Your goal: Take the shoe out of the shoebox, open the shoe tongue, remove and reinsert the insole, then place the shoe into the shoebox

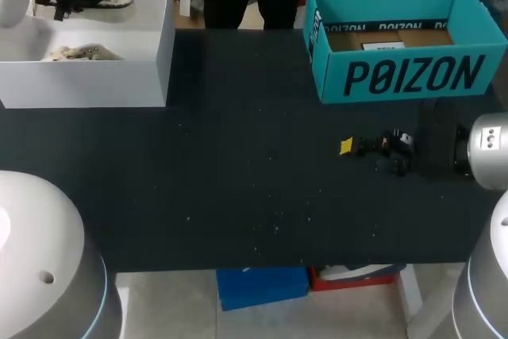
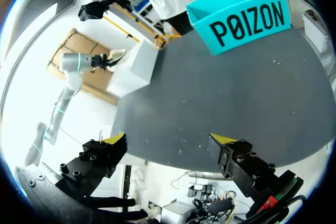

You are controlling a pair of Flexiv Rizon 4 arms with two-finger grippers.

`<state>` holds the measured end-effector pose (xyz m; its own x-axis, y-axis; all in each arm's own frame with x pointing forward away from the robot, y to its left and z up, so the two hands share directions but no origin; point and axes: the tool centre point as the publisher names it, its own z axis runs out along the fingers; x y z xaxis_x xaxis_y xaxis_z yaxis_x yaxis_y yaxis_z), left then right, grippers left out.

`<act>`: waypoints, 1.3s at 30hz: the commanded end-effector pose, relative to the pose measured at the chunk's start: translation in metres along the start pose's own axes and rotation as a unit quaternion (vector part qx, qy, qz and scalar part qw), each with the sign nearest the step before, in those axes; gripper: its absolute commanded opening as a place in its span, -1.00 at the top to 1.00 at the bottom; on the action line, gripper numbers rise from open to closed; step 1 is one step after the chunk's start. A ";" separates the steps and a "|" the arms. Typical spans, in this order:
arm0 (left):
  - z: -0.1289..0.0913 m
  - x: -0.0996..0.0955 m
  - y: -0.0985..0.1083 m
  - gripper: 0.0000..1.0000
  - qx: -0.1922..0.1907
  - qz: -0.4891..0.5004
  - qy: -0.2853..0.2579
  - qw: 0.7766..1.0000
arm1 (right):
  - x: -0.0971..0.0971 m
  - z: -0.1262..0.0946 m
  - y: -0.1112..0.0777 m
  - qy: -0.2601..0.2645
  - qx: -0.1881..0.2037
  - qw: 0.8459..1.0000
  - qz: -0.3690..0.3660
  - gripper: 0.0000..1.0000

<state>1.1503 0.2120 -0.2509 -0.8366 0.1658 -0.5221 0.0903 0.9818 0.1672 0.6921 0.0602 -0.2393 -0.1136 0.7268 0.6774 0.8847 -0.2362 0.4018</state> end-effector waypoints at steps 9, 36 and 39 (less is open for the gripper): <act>0.076 0.000 -0.017 1.00 -0.001 0.002 0.036 0.999 | 0.000 -0.001 0.000 0.001 0.000 1.000 0.000 -1.00; 0.126 0.022 -0.022 -0.47 0.012 -0.017 0.072 0.997 | 0.000 -0.001 0.000 0.001 0.000 1.000 0.000 -1.00; 0.115 0.017 -0.022 -0.50 0.006 -0.028 0.083 0.996 | 0.000 -0.001 0.000 0.001 0.000 1.000 0.000 -1.00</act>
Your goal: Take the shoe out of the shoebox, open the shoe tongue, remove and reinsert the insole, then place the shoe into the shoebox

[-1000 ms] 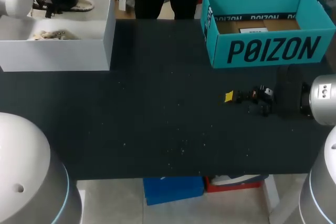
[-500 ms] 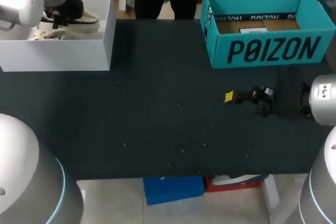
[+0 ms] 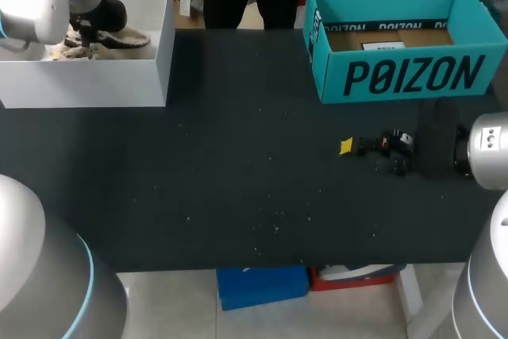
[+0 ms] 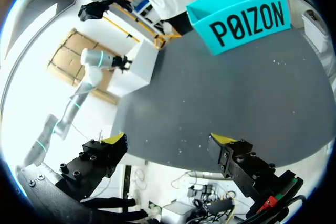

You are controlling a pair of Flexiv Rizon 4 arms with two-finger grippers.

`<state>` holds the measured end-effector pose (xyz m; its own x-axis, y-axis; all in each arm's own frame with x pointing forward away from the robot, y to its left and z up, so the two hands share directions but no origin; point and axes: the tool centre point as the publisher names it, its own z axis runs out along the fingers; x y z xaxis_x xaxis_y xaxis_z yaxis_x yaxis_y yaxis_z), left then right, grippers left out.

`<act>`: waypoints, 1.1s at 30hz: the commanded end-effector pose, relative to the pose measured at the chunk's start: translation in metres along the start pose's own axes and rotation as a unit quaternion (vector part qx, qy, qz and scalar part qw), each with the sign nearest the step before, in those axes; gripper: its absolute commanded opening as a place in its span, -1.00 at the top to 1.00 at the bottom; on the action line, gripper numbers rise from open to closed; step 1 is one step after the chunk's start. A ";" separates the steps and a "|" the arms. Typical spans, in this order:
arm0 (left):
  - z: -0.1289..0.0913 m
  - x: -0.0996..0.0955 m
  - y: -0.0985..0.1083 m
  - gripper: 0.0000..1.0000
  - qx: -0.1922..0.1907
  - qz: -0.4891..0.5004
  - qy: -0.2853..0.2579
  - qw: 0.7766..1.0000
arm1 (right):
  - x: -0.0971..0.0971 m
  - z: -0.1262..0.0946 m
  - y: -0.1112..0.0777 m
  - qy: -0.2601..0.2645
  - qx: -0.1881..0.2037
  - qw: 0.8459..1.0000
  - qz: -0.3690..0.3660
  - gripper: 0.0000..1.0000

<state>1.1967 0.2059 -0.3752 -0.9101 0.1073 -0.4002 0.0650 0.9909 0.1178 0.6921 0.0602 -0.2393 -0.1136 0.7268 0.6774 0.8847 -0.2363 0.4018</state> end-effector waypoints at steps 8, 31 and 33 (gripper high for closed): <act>-0.073 -0.026 0.000 0.04 -0.037 -0.040 0.066 0.996 | 0.000 -0.001 0.000 0.001 0.000 1.000 0.000 -1.00; -0.205 0.030 -0.018 -1.00 -0.041 -0.323 0.198 0.925 | -0.003 -0.010 0.014 -0.015 0.020 0.999 -0.044 -1.00; -0.208 0.039 -0.020 -1.00 -0.044 -0.330 0.204 0.921 | -0.005 -0.018 0.027 -0.042 0.048 0.995 -0.082 -1.00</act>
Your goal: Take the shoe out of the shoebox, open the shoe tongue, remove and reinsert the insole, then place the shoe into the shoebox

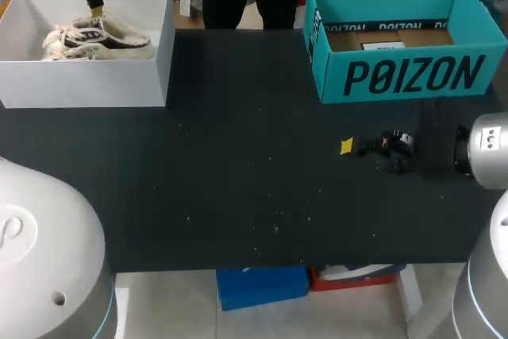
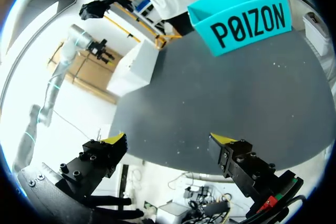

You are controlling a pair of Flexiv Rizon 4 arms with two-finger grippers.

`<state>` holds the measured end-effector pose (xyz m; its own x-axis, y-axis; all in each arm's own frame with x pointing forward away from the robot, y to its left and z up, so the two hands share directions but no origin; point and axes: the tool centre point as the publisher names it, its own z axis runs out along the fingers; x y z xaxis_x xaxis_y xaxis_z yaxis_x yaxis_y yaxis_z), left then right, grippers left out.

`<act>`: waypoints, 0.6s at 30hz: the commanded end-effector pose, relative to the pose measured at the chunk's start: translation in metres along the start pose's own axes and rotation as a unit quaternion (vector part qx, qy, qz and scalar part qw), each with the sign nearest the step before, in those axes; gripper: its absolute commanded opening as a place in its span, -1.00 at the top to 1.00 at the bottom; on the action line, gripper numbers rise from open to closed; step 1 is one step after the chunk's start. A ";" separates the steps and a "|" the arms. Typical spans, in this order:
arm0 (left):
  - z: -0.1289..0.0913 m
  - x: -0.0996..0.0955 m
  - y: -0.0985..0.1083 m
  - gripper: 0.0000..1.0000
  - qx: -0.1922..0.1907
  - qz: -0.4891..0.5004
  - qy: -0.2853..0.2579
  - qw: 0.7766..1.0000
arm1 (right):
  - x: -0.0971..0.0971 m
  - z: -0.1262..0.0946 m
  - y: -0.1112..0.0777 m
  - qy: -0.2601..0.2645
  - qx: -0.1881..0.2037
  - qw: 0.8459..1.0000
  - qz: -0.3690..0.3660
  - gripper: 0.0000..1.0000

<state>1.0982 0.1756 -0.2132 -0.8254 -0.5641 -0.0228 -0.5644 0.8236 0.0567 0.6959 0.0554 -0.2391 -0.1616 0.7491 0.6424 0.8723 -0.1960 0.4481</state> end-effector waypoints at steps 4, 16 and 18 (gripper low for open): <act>-0.005 0.037 0.018 -1.00 -0.004 -0.017 0.009 1.000 | -0.008 -0.032 0.052 -0.083 0.115 0.982 -0.127 -1.00; 0.012 0.067 0.032 -1.00 -0.027 -0.025 0.038 0.999 | -0.037 -0.029 0.116 -0.158 0.180 0.956 -0.172 -1.00; 0.014 0.069 0.034 -1.00 -0.030 -0.027 0.040 0.998 | -0.041 -0.024 0.127 -0.168 0.180 0.953 -0.176 -1.00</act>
<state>1.0245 0.1658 -0.2246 -0.7889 -0.6118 0.0571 -0.6031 0.7888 0.1184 0.7716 -0.0265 -0.1960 -0.3832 0.8845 0.2660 0.8321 0.2057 0.5150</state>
